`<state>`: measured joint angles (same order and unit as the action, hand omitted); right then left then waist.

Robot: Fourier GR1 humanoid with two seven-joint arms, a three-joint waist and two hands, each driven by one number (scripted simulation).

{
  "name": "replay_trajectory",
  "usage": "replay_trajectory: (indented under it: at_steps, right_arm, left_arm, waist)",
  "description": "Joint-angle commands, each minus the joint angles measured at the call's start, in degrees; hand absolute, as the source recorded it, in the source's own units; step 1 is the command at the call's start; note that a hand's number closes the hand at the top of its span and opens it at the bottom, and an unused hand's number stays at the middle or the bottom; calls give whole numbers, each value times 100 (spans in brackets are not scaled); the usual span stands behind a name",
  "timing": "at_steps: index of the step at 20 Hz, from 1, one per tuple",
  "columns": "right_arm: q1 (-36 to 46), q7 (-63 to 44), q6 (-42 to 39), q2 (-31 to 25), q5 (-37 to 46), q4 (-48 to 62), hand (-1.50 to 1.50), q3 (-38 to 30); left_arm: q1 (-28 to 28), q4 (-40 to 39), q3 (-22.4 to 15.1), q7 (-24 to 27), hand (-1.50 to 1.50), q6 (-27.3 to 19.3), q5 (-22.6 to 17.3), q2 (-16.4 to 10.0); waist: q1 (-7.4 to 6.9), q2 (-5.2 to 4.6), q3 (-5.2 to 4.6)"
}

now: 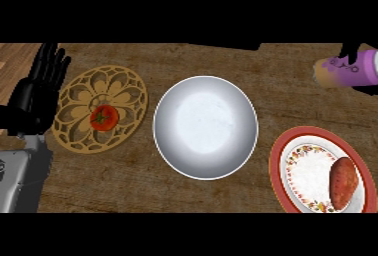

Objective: Pick the can from the plate and place it in the bowl

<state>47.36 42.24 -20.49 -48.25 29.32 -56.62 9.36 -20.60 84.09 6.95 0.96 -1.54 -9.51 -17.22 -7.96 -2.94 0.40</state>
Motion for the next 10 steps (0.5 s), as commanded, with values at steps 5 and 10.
replay_trajectory:
  at_steps: [5, 10]
  right_arm:
    - [1081, 1453, -994, 199, -830, 1277, 150, -250]
    - [1659, 1159, -1742, 521, -1241, 1488, 150, 45]
  left_arm:
    - [92, -199, 49, 90, 0, -25, 76, -17]
    - [27, 38, 69, -143, 0, -117, 67, -52]
  waist:
    - [155, 91, -32]
    - [222, 187, -38]
